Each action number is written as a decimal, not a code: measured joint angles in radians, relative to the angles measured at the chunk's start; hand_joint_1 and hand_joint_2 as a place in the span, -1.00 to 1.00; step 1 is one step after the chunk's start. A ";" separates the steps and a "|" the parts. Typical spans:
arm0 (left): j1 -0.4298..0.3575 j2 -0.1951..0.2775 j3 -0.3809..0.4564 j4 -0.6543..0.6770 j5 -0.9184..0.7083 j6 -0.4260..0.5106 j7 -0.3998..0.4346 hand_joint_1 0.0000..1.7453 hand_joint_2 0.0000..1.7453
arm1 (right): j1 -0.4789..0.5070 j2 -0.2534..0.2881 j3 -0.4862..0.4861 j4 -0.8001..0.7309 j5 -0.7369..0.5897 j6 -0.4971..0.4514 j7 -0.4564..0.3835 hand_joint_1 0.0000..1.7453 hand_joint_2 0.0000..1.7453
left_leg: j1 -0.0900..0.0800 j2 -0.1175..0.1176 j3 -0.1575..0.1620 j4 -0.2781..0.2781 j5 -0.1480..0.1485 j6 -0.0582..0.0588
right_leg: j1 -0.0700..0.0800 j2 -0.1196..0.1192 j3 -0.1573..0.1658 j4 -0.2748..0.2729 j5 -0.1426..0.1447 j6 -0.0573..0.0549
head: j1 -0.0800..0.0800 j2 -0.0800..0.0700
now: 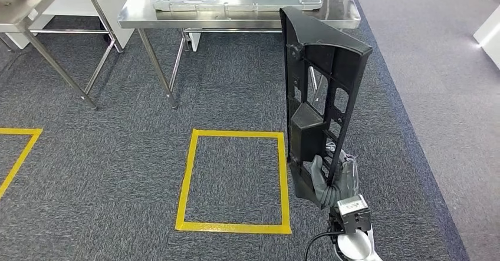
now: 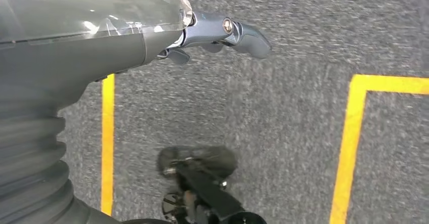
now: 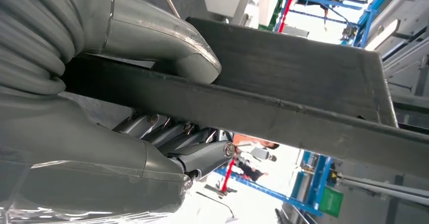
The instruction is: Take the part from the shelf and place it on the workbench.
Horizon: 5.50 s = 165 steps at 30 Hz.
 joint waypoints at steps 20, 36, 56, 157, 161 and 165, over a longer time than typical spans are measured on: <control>0.001 -0.003 0.019 0.000 0.013 0.006 0.015 -1.00 1.00 | -0.016 0.003 -0.022 0.000 0.049 -0.003 0.054 1.00 1.00 | 0.006 -0.007 0.297 -0.227 -0.089 0.007 | -0.015 -0.031 -0.159 0.027 0.117 0.048 | 0.000 0.000; 0.003 -0.005 0.039 0.001 0.026 0.000 0.030 -1.00 1.00 | -0.144 -0.032 -0.130 0.033 0.081 0.010 0.159 1.00 1.00 | -0.009 -0.011 0.077 -0.156 0.002 0.040 | -0.005 0.003 0.008 0.021 0.000 0.042 | -0.002 0.000; -0.015 -0.018 0.055 0.003 0.021 -0.030 0.031 -1.00 1.00 | -0.508 -0.102 -0.146 0.225 0.128 -0.197 0.264 1.00 1.00 | -0.008 -0.015 0.090 0.040 -0.051 0.014 | -0.007 -0.008 -0.106 0.009 0.089 0.011 | -0.001 0.000; -0.026 -0.046 0.125 0.005 0.025 -0.041 0.060 -1.00 1.00 | -0.882 0.121 0.200 1.114 1.240 0.186 0.691 1.00 1.00 | -0.002 -0.015 0.071 -0.180 0.065 0.006 | -0.002 -0.016 -0.105 0.006 0.094 0.029 | -0.002 0.000; -0.027 -0.048 0.133 0.005 0.032 -0.025 0.071 -1.00 1.00 | -0.899 0.133 0.222 1.176 1.273 0.191 0.714 1.00 1.00 | 0.002 -0.010 0.080 -0.193 0.074 0.033 | -0.005 -0.015 -0.115 0.044 0.063 0.050 | -0.002 0.000; -0.027 -0.049 0.140 0.005 0.032 -0.023 0.073 -1.00 1.00 | -0.902 0.138 0.235 1.215 1.280 0.193 0.721 0.00 1.00 | -0.001 -0.007 0.079 -0.196 0.077 0.043 | -0.007 -0.015 -0.216 0.270 -0.044 0.059 | -0.002 0.000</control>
